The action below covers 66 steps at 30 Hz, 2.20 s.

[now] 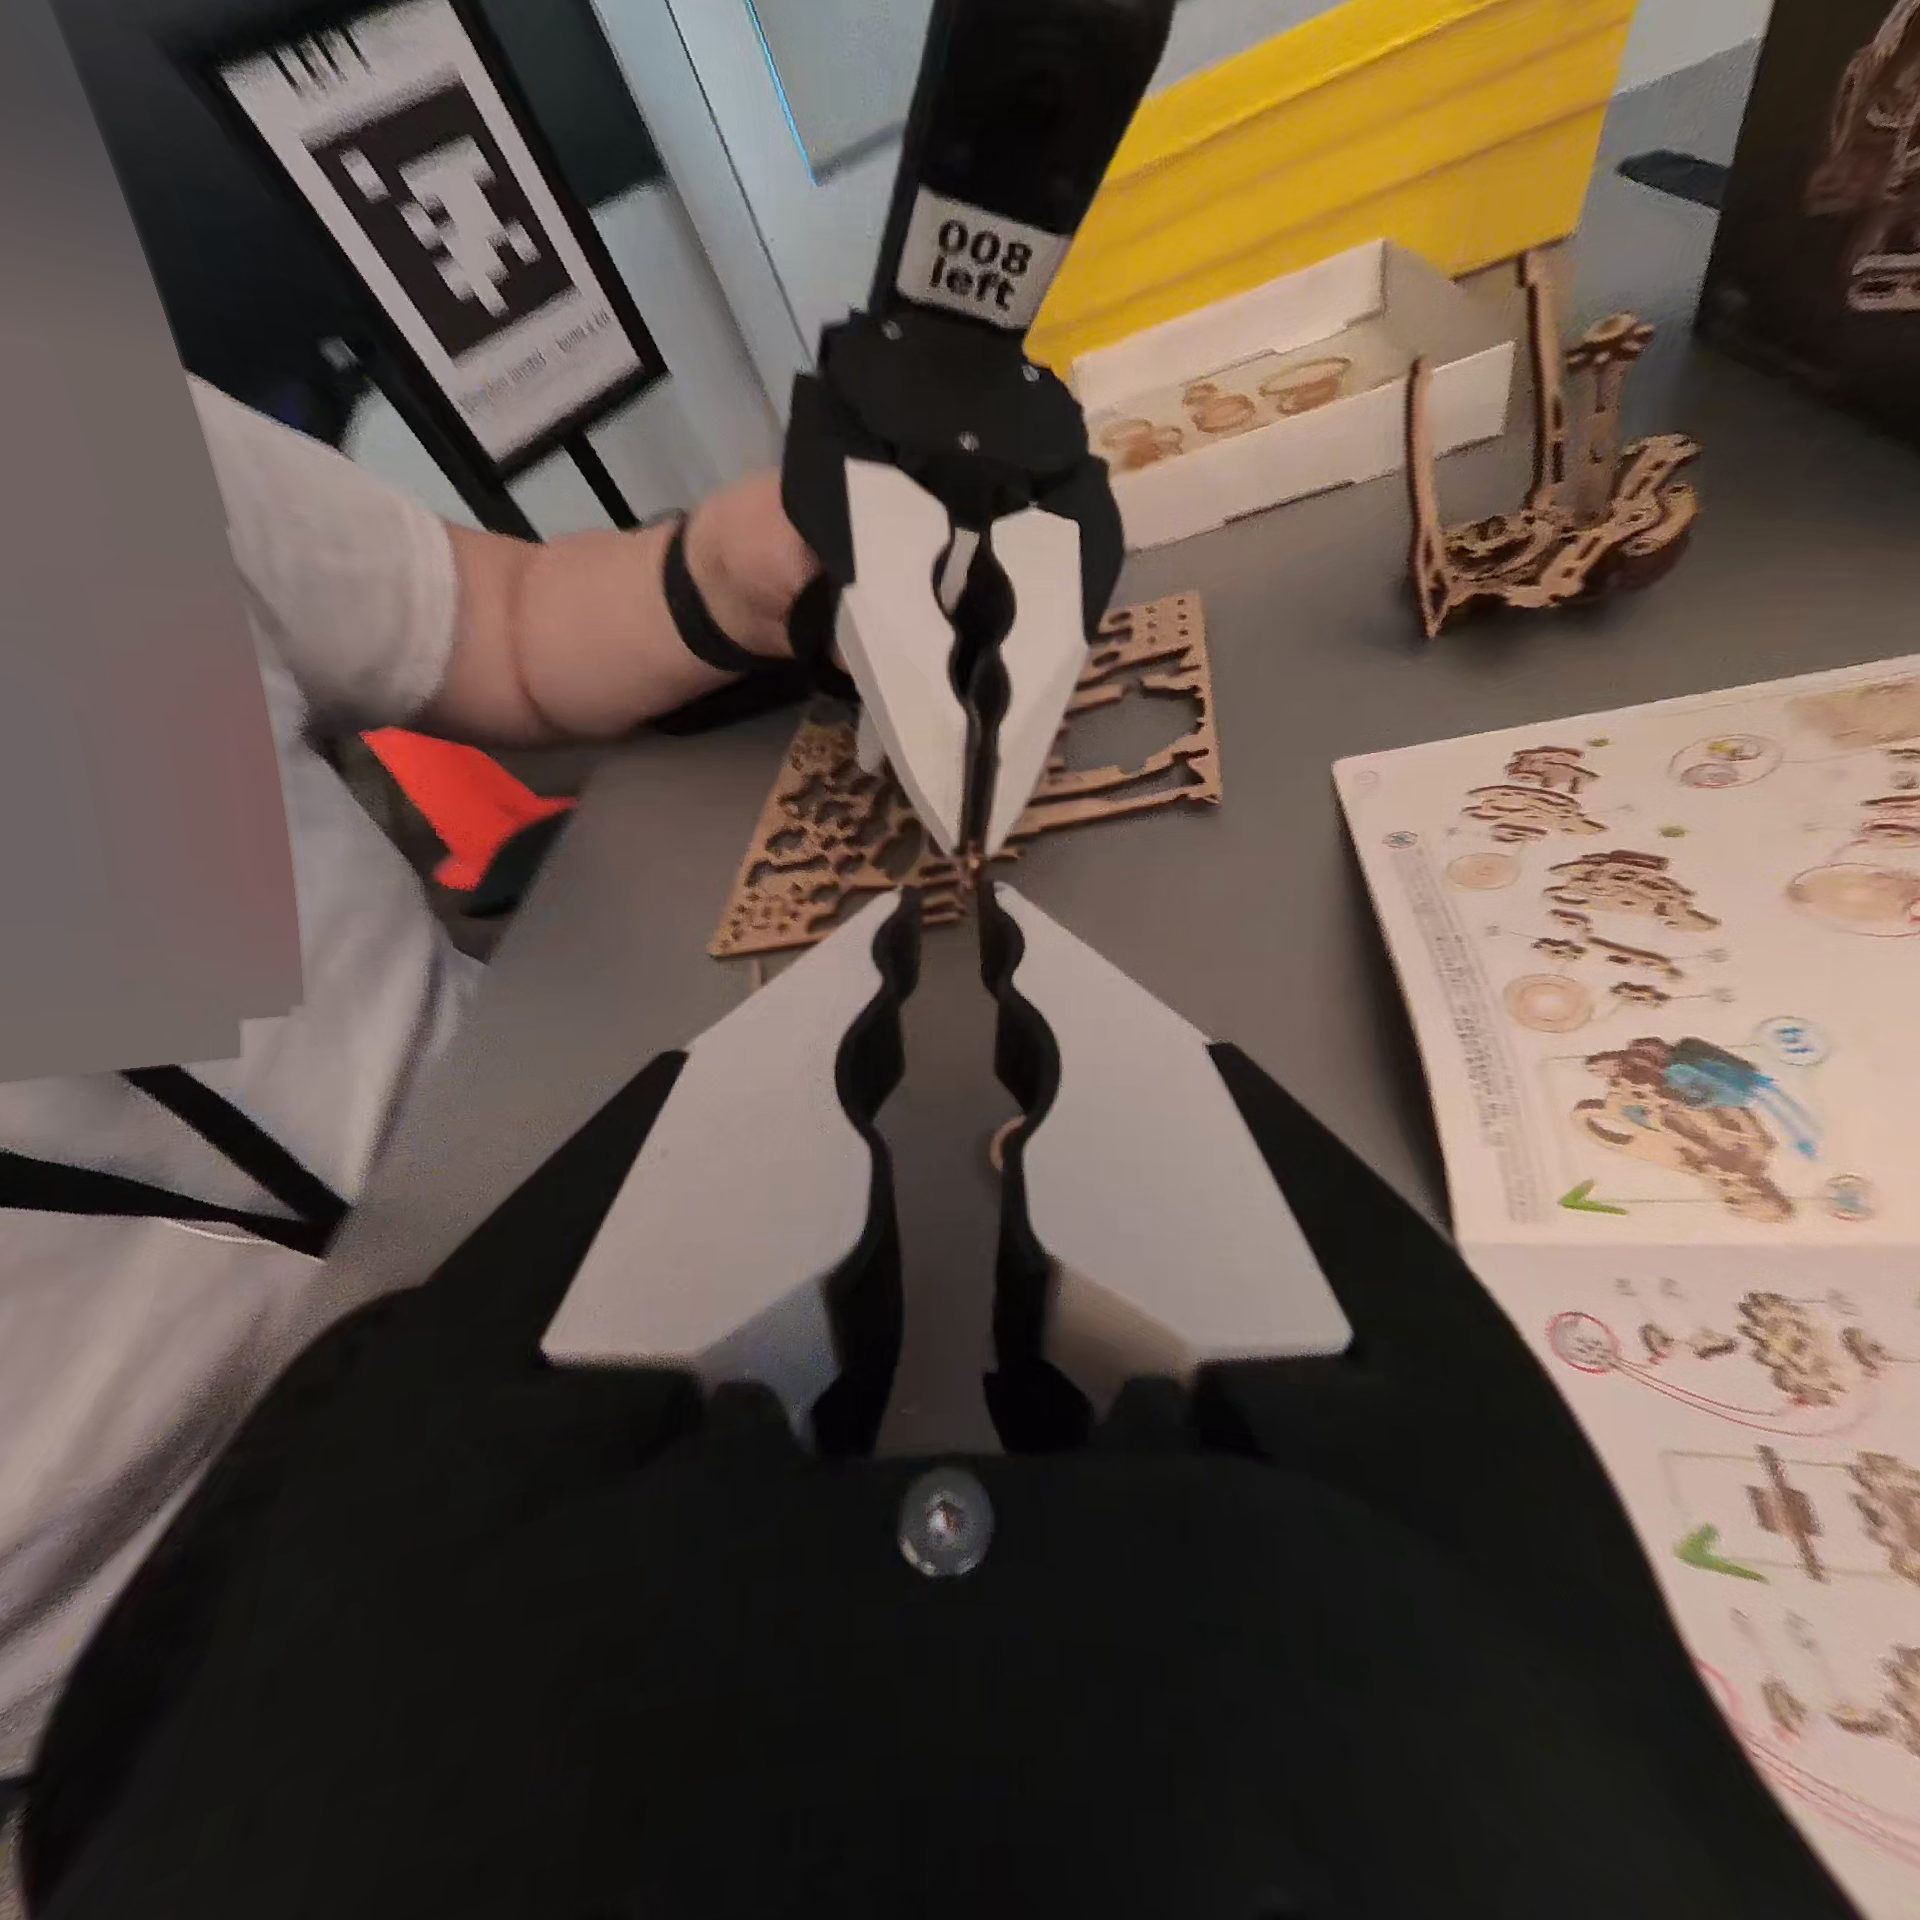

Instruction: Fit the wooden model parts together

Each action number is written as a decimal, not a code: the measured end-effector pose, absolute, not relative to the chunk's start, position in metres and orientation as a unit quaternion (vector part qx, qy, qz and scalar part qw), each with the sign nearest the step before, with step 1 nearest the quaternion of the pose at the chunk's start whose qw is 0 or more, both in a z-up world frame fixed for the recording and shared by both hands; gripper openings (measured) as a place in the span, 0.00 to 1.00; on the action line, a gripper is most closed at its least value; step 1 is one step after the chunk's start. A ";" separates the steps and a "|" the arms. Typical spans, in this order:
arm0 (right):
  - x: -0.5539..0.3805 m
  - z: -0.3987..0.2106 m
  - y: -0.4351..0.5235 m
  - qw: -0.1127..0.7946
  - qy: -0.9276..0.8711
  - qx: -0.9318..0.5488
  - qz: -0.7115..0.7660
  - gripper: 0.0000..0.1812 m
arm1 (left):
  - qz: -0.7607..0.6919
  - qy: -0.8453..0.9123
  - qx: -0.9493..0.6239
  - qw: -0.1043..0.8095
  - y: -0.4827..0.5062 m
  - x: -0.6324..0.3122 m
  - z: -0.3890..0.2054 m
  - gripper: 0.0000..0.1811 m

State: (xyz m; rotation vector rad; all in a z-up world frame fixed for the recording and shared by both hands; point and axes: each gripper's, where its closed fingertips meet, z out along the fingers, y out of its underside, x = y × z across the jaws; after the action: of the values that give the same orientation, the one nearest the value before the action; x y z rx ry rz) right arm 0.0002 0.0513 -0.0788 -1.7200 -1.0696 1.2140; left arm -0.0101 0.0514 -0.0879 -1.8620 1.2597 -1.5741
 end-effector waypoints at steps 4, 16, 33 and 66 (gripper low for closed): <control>-0.007 -0.072 0.049 0.458 -0.475 -0.639 0.395 0.13 | -0.608 0.396 -0.669 0.158 0.052 -0.010 -0.082 0.00; -0.015 -0.079 0.058 0.544 -0.563 -0.609 0.125 0.10 | -0.631 0.348 -0.682 0.126 0.055 -0.010 -0.085 0.00; -0.016 -0.087 0.052 0.527 -0.591 -0.600 0.118 0.05 | -0.634 0.356 -0.678 0.109 0.049 -0.008 -0.087 0.00; 0.032 -0.116 0.072 0.423 -0.582 -0.674 0.168 0.05 | -0.428 0.483 -0.735 0.206 0.073 -0.015 -0.135 0.06</control>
State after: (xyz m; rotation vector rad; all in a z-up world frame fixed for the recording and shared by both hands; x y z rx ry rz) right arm 0.0320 0.0716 -0.1161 -1.6873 -1.4578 0.4207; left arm -0.0153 0.0725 -0.1345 -2.0489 1.3457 -1.1938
